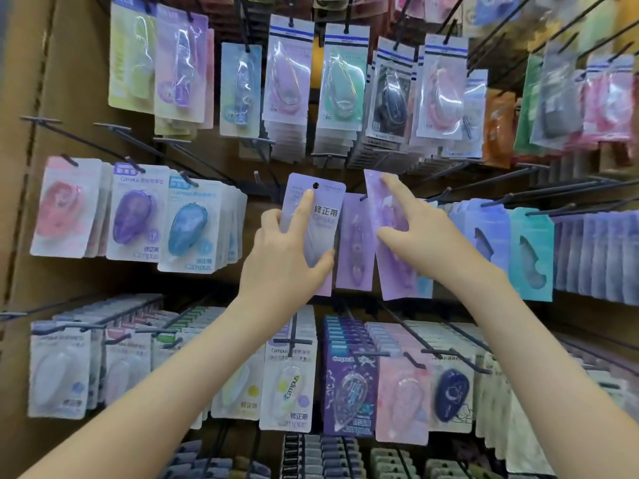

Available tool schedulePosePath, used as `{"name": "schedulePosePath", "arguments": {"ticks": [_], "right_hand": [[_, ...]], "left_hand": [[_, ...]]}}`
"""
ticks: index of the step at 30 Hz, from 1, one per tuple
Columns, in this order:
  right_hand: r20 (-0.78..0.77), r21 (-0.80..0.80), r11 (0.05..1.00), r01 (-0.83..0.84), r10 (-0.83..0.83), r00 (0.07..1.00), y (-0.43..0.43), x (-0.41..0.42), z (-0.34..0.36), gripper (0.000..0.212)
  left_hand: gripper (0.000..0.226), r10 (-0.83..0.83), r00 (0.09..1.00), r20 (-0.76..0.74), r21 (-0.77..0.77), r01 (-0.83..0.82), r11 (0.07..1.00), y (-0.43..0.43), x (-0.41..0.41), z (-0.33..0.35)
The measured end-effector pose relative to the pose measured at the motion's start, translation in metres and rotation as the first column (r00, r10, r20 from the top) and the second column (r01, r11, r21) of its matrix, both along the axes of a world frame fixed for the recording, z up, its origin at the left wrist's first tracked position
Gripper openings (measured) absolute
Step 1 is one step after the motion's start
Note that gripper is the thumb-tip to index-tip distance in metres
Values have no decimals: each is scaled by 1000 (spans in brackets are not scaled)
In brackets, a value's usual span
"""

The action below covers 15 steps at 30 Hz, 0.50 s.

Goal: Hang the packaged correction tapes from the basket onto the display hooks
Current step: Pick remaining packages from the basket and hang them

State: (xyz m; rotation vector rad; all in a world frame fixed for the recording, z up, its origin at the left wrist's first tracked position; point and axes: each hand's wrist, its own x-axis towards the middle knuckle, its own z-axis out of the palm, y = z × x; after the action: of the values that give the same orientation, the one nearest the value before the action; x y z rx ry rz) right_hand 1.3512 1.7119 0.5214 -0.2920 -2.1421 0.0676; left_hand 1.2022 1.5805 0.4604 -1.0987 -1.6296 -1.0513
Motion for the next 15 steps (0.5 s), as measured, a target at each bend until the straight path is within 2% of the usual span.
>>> {"name": "schedulePosePath", "arguments": {"ticks": [4,11,15], "right_hand": [[46,1,1000,-29,29,999,1,2,-7,76],[10,128,986,111,-113,993,-3,-3,-7,72],[40,139,985,103,-109,993,-4,-5,-7,71]], "left_hand": [[84,19,1000,21,-6,-19,1000,-5,-1,1],[84,37,999,35,-36,-36,999,-9,-2,5],[83,48,999,24,-28,-48,998,-11,-2,2]]}}
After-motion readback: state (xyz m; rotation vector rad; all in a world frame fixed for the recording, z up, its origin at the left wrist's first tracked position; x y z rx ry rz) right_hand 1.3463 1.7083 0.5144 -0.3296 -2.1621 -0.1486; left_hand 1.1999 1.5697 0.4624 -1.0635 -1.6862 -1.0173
